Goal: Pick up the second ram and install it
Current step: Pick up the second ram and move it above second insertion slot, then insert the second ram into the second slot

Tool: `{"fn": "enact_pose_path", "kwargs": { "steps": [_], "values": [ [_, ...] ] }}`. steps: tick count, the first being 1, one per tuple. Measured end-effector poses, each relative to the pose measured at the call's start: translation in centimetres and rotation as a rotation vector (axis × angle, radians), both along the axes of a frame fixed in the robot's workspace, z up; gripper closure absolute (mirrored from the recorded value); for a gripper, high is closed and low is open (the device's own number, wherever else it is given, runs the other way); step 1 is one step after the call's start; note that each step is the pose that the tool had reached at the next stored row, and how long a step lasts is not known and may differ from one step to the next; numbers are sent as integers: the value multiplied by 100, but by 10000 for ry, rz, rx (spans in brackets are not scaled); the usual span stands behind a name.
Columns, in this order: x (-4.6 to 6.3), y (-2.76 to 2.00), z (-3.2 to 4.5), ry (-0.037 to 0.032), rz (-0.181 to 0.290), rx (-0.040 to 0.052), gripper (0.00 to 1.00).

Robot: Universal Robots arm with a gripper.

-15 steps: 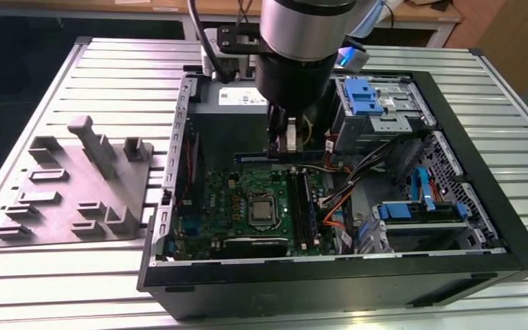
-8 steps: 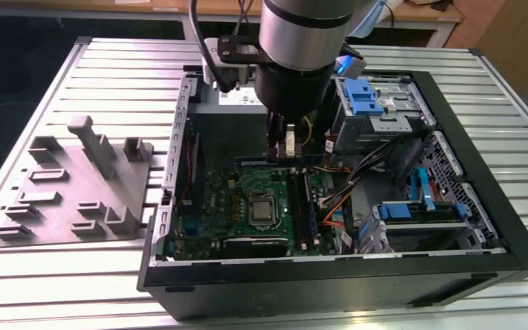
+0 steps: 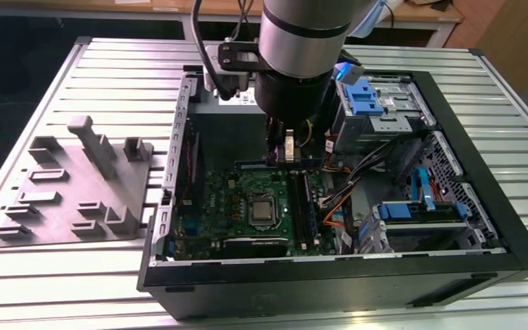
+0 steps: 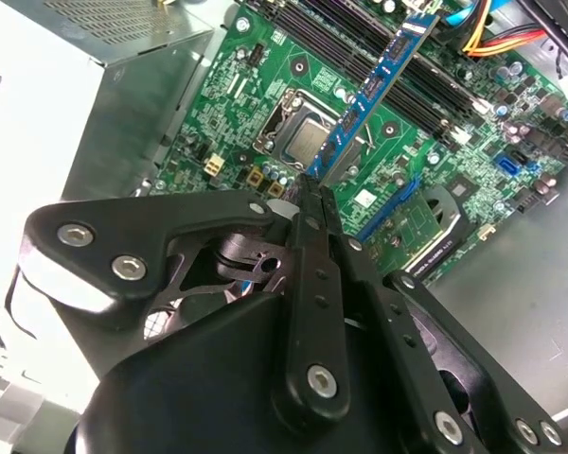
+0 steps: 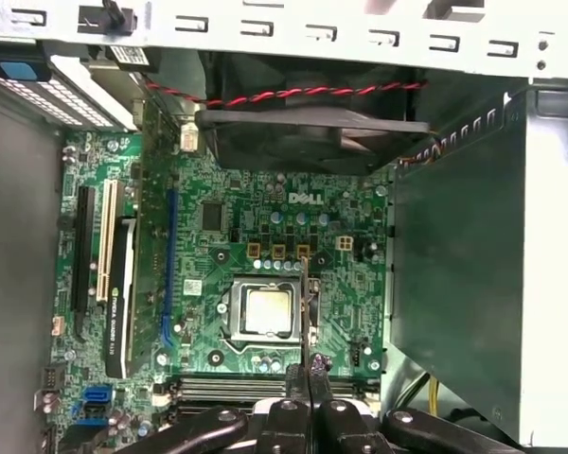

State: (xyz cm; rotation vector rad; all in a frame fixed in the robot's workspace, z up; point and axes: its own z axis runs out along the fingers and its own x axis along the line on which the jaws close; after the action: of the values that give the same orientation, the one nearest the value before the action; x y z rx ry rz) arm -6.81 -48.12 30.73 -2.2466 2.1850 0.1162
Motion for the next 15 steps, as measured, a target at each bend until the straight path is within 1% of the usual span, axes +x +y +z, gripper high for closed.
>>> {"fn": "enact_pose_path", "kwargs": {
  "steps": [15],
  "values": [
    [0, 0, -11, 0, -21, -1, 89]
  ]
}}
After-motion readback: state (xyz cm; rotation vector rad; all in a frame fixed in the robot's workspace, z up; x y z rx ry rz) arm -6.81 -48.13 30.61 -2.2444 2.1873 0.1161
